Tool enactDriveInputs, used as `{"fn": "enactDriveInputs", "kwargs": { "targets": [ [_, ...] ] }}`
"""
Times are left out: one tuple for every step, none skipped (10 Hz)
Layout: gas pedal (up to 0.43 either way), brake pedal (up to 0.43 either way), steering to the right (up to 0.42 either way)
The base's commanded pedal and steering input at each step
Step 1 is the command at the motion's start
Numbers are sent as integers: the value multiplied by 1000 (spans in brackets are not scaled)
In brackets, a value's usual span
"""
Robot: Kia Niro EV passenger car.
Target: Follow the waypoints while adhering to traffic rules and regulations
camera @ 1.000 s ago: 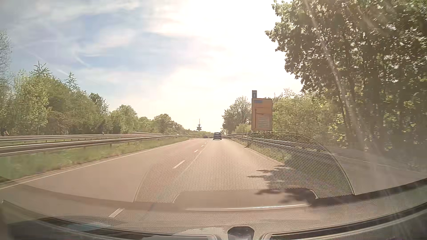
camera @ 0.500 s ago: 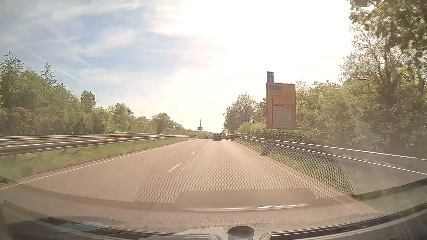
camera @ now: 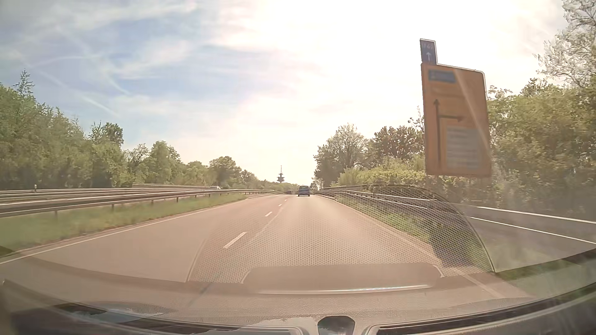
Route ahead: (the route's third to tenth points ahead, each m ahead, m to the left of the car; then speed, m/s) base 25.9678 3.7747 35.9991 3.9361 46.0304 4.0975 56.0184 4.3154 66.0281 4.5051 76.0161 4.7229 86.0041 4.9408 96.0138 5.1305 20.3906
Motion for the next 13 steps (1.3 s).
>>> {"fn": "enactDriveInputs", "kwargs": {
  "targets": [
    [138, 0, -2],
    [138, 0, -2],
    [138, 0, -2],
    [138, 0, -2],
    [138, 0, -2],
    [138, 0, -2],
    [138, 0, -2],
    [138, 0, -2],
    [138, 0, -2],
    [138, 0, -2],
    [138, 0, -2],
    [138, 0, -1],
    [138, 0, -2]
  ]
}}
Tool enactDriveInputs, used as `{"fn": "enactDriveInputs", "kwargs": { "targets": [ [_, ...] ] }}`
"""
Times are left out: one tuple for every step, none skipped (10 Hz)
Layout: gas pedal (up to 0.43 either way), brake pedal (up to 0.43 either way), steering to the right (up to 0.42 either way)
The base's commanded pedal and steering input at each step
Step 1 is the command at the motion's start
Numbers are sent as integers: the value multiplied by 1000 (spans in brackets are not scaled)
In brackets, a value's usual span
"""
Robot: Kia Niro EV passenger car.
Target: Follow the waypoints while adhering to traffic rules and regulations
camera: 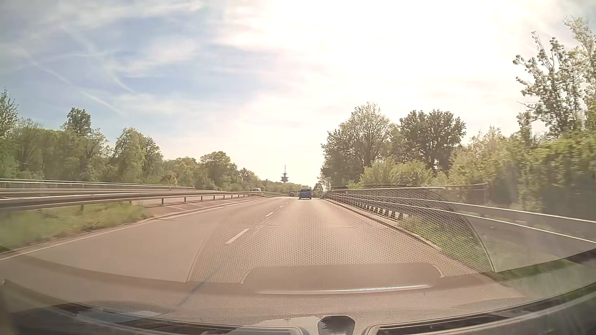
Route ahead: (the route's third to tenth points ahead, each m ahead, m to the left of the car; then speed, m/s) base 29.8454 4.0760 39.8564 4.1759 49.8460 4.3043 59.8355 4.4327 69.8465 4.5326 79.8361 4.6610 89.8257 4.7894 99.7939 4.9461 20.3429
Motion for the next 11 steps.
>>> {"fn": "enactDriveInputs", "kwargs": {
  "targets": [
    [138, 0, -2],
    [138, 0, -2],
    [138, 0, -2],
    [138, 0, -2],
    [138, 0, -1],
    [138, 0, 0],
    [138, 0, 0],
    [138, 0, 1],
    [138, 0, 1],
    [138, 0, 1],
    [130, 0, 1]
  ]
}}
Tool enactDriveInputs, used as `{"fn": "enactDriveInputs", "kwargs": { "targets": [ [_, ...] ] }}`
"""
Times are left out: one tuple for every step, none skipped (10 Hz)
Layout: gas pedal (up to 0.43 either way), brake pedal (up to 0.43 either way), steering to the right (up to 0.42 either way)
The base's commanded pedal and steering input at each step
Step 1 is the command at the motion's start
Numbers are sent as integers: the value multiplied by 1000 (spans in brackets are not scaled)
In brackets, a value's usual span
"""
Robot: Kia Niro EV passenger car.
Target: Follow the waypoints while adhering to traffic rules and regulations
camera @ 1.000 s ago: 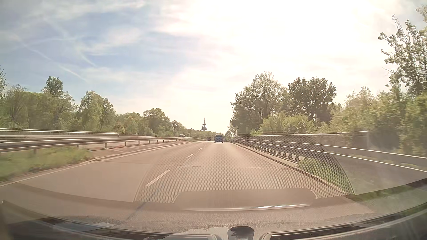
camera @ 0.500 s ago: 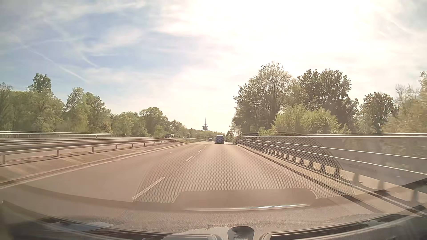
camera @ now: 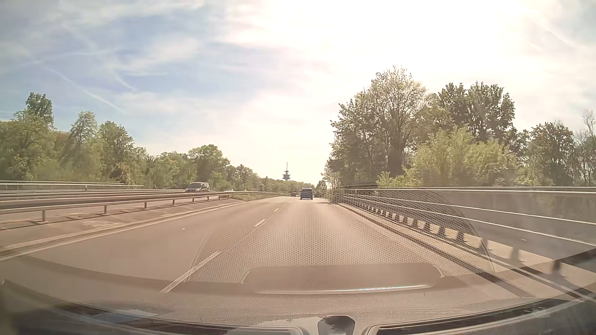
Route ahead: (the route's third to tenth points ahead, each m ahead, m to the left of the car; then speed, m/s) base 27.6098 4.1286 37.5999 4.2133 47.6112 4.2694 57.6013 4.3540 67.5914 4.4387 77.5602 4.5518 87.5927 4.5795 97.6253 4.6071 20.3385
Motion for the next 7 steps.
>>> {"fn": "enactDriveInputs", "kwargs": {
  "targets": [
    [110, 0, 1],
    [110, 0, 1],
    [110, 0, 0],
    [110, 0, 1],
    [110, 0, 1],
    [110, 0, 0],
    [110, 0, 1]
  ]
}}
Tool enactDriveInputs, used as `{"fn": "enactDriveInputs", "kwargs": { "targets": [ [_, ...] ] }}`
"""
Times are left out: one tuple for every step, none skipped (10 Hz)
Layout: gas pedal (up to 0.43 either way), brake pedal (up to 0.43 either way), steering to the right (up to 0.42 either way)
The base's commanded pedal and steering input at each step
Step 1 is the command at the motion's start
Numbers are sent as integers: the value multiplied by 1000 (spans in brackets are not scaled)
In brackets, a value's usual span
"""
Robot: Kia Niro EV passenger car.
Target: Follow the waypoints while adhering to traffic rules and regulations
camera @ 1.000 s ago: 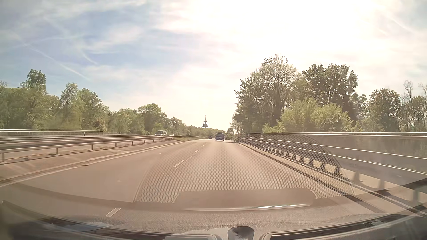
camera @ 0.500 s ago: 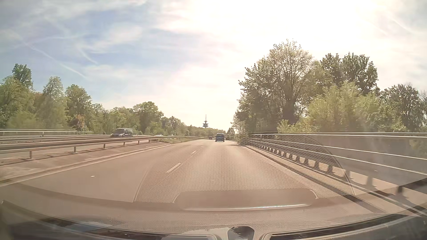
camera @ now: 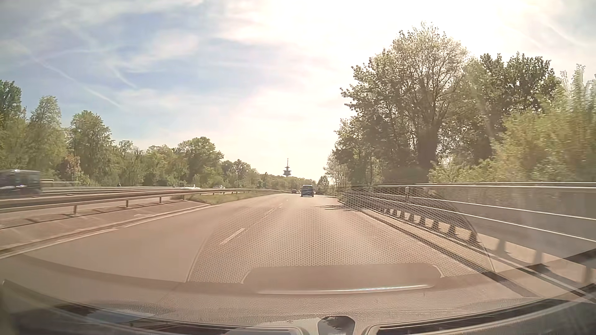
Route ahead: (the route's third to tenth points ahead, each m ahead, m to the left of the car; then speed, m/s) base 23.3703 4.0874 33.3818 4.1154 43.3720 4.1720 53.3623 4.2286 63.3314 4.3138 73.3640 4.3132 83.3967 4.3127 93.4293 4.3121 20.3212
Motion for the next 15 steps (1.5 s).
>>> {"fn": "enactDriveInputs", "kwargs": {
  "targets": [
    [110, 0, 1],
    [110, 0, 0],
    [110, 0, 1],
    [110, 0, 1],
    [110, 0, 1],
    [110, 0, 1],
    [110, 0, 1],
    [110, 0, 1],
    [110, 0, 1],
    [110, 0, 1],
    [110, 0, 1],
    [110, 0, 3],
    [110, 0, 3],
    [110, 0, 3],
    [110, 0, 3]
  ]
}}
